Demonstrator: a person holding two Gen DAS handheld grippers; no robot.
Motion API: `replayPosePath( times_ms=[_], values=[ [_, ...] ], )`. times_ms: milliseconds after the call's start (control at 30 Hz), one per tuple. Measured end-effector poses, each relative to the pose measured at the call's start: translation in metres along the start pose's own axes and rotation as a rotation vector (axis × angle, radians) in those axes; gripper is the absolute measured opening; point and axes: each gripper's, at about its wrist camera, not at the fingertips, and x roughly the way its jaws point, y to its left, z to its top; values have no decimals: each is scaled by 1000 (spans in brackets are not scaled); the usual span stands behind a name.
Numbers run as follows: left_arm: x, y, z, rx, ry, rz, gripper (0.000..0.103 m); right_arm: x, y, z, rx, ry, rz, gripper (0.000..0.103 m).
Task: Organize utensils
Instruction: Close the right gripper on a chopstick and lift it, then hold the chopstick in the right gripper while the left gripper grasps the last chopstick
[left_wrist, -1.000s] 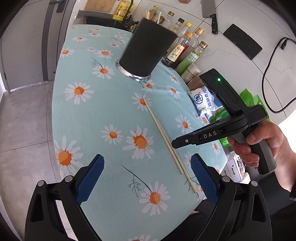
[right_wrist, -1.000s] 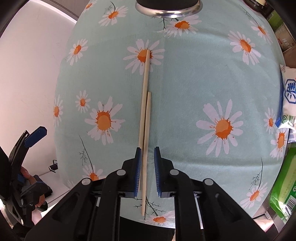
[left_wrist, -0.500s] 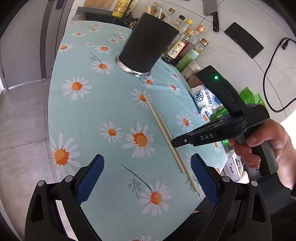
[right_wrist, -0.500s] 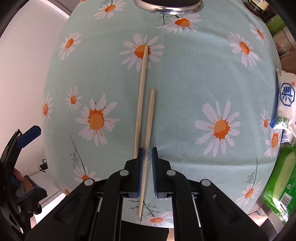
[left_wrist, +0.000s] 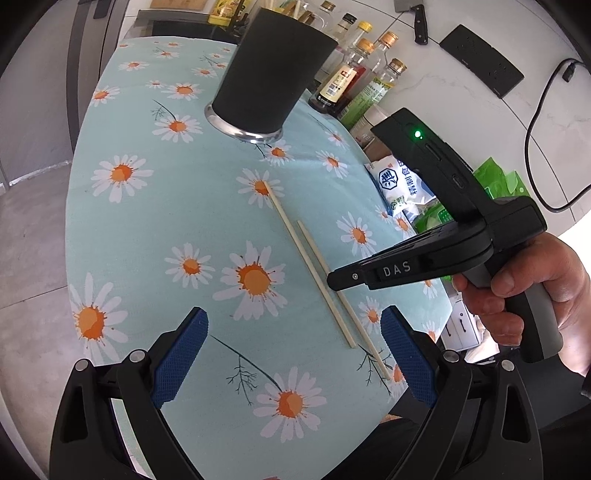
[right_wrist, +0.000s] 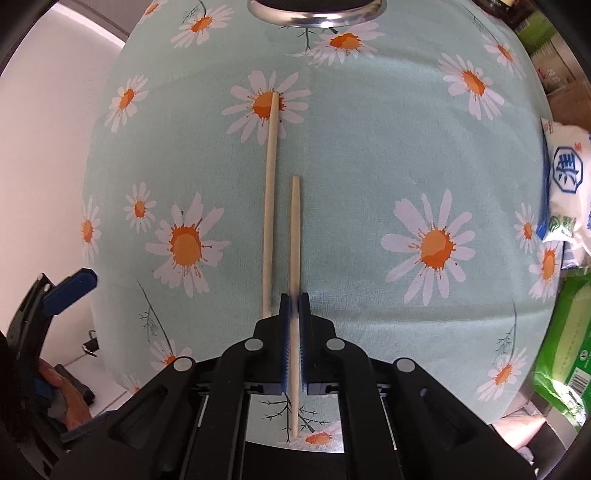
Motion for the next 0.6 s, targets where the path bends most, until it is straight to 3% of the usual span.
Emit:
replayPosePath(
  times_ms=[400, 467, 600],
  values=[
    [29, -25, 10, -16, 68, 102, 91, -31, -50, -5, 36, -70, 118, 5],
    [37, -30, 14, -26, 87, 133, 81, -37, -58, -5, 36, -86, 134, 5],
    [46, -31, 24, -102, 108, 162, 78, -46, -74, -7, 32, -115, 169, 5]
  ],
)
